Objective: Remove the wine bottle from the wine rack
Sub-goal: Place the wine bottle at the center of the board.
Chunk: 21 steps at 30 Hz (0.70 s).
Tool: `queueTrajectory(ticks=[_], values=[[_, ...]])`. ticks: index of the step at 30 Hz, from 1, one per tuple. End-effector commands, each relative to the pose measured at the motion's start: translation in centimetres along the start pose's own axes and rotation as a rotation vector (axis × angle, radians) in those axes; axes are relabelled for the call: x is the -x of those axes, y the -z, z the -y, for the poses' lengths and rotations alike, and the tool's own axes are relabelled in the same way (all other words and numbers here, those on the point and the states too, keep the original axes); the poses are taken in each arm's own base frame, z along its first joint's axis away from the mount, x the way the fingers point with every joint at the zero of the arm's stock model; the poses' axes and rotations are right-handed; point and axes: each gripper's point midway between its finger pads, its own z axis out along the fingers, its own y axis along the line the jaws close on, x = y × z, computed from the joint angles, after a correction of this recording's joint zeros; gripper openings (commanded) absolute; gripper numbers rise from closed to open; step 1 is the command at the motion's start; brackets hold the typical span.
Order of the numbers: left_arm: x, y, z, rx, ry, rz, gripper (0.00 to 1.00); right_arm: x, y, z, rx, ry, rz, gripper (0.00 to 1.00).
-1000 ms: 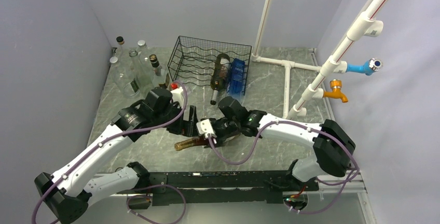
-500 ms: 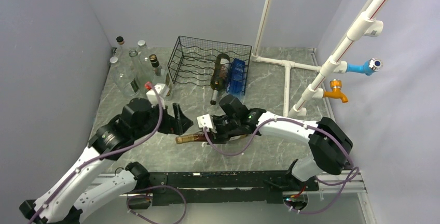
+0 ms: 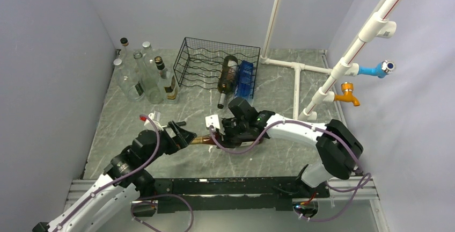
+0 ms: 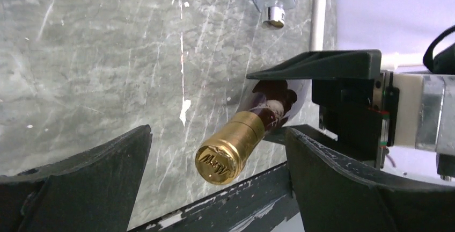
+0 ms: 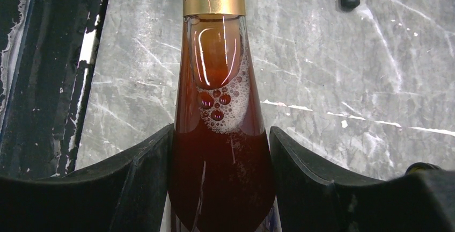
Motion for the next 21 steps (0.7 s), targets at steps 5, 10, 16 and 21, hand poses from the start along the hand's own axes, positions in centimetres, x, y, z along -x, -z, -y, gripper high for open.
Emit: queueTrajectory(ticks=[5, 10, 16, 21], values=[[2.0, -2.2, 3.4, -0.212, 0.302, 0.139, 1.0, 4.0, 0.5, 2.4, -0.066, 0.021, 0.112, 0.07], [1.2, -3.5, 3.5, -0.216, 0.35, 0.113, 1.0, 4.3, 0.7, 2.9, -0.088, -0.003, 0.119, 0.07], [1.4, -4.3, 3.3, -0.22, 0.429, 0.156, 0.88, 4.5, 0.6, 3.2, -0.097, -0.035, 0.122, 0.06], [1.4, -4.8, 3.4, -0.206, 0.438, 0.17, 0.71, 4.7, 0.7, 3.5, -0.113, -0.055, 0.128, 0.05]])
